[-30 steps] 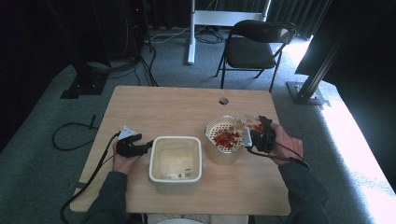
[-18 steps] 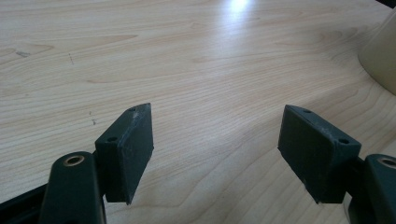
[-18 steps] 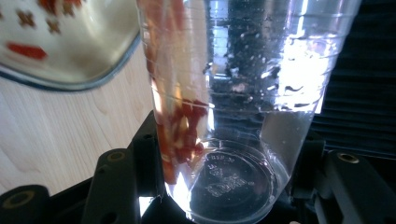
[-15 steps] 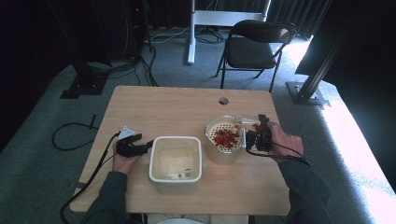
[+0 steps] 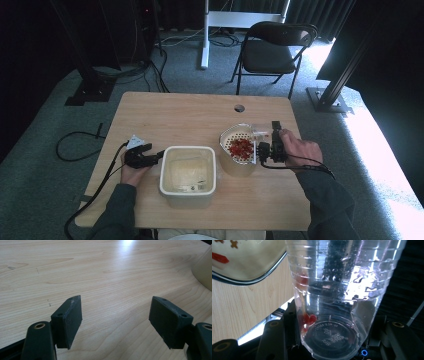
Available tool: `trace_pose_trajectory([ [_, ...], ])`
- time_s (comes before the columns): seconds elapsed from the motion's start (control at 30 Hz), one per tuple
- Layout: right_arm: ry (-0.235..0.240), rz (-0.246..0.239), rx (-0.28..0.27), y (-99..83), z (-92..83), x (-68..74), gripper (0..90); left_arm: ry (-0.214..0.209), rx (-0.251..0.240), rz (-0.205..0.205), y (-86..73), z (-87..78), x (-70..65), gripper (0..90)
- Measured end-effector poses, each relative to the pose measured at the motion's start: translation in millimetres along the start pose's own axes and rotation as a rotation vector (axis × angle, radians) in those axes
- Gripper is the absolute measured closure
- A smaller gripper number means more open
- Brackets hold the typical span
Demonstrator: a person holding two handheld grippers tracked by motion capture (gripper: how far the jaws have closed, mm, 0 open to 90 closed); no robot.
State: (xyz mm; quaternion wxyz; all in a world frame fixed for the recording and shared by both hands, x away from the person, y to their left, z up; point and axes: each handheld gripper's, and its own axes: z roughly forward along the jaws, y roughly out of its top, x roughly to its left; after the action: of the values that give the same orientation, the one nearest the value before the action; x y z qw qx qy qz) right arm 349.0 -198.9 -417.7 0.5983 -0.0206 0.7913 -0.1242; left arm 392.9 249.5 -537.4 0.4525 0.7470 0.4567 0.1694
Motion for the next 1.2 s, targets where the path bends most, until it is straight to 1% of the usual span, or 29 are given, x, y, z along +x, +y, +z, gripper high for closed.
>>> trace_pose_trajectory([
  [0.07,0.002,0.008,0.032,-4.9,4.8,-0.2,44.2,-0.001,0.0,-0.003,-0.1,0.2,0.0,27.2],
  [0.1,0.004,0.004,0.042,-5.7,6.3,0.1,44.2,-0.001,-0.001,-0.004,-0.1,0.5,0.1,27.2],
  [0.13,0.002,0.0,0.038,-4.4,5.9,0.7,44.2,-0.001,0.0,-0.004,-0.1,0.8,0.1,27.2],
  [0.2,-0.003,-0.016,0.003,1.7,0.8,1.8,44.2,0.0,0.003,0.0,0.0,0.9,-0.1,27.2],
  [0.23,-0.004,-0.019,-0.012,3.7,-1.1,1.9,44.2,0.001,0.003,0.001,-0.1,0.7,-0.4,27.2],
  [0.27,-0.005,-0.015,-0.014,3.7,-1.2,1.4,44.2,0.002,0.004,0.003,-0.1,0.4,-0.6,27.2],
  [0.3,-0.006,-0.011,-0.004,1.6,0.3,0.6,44.3,0.001,0.003,0.004,-0.1,0.2,-0.6,27.2],
  [0.37,-0.002,0.014,0.023,-3.5,4.3,-0.4,44.2,-0.001,0.002,0.0,-0.1,0.4,-0.2,27.2],
  [0.4,-0.004,0.016,0.026,-3.8,4.3,-0.2,44.2,-0.001,0.002,-0.001,-0.1,0.8,0.0,27.2],
  [0.5,-0.002,0.003,-0.013,0.9,-2.3,2.5,44.3,0.001,0.003,0.002,-0.1,0.7,-0.4,27.2],
  [0.53,-0.005,0.005,-0.014,0.1,-1.9,1.5,44.3,0.001,0.004,0.004,-0.1,0.3,-0.7,27.2],
  [0.6,-0.008,0.038,0.01,-4.1,1.9,-0.9,44.3,-0.001,0.003,0.002,-0.1,0.4,-0.4,27.2],
  [0.63,-0.009,0.042,0.019,-4.3,2.5,-1.5,44.3,0.0,0.003,0.0,-0.1,0.7,-0.3,27.2],
  [0.67,-0.009,0.036,0.01,-2.0,0.7,-0.7,44.3,0.0,0.003,0.0,-0.1,0.9,-0.1,27.2],
  [0.7,-0.009,0.016,-0.014,1.3,-2.5,1.0,44.3,-0.001,0.003,0.0,-0.1,0.9,-0.1,27.2],
  [0.73,-0.018,0.004,-0.021,3.8,-5.3,2.1,44.4,-0.001,0.003,0.001,-0.1,0.8,-0.2,27.2],
  [0.77,-0.025,0.013,-0.016,4.1,-5.3,0.3,44.3,0.0,0.003,0.002,-0.1,0.7,-0.4,27.2],
  [0.83,-0.026,0.064,0.004,0.8,-2.1,-4.6,44.4,-0.001,0.002,0.004,-0.2,0.6,-0.6,27.2],
  [0.87,-0.027,0.063,0.011,1.1,-1.6,-4.8,44.4,-0.001,0.002,0.003,-0.2,0.7,-0.5,27.2],
  [0.93,-0.021,0.018,-0.02,6.6,-6.0,-0.6,44.4,-0.001,0.003,0.0,-0.1,0.8,-0.1,27.2],
  [0.97,-0.026,0.017,-0.021,8.4,-7.1,0.0,44.4,-0.001,0.001,-0.001,-0.1,0.8,-0.2,27.2],
  [1.03,-0.025,0.065,-0.006,7.3,-3.3,-3.4,44.4,-0.004,0.003,0.004,-0.2,0.4,-0.7,27.2],
  [1.07,-0.024,0.07,0.006,7.8,-1.8,-3.2,44.4,-0.003,0.002,0.006,-0.2,0.3,-0.8,27.2],
  [1.13,-0.017,0.029,-0.021,10.7,-4.2,1.3,44.4,-0.004,0.001,0.002,-0.1,0.5,-0.4,27.2],
  [1.17,-0.02,0.042,-0.015,10.3,-4.1,0.8,44.4,-0.004,0.0,-0.001,-0.1,0.5,-0.3,27.2],
  [1.2,-0.019,0.07,-0.007,8.5,-2.7,-1.3,44.4,-0.004,0.001,0.001,-0.1,0.5,-0.4,27.2],
])
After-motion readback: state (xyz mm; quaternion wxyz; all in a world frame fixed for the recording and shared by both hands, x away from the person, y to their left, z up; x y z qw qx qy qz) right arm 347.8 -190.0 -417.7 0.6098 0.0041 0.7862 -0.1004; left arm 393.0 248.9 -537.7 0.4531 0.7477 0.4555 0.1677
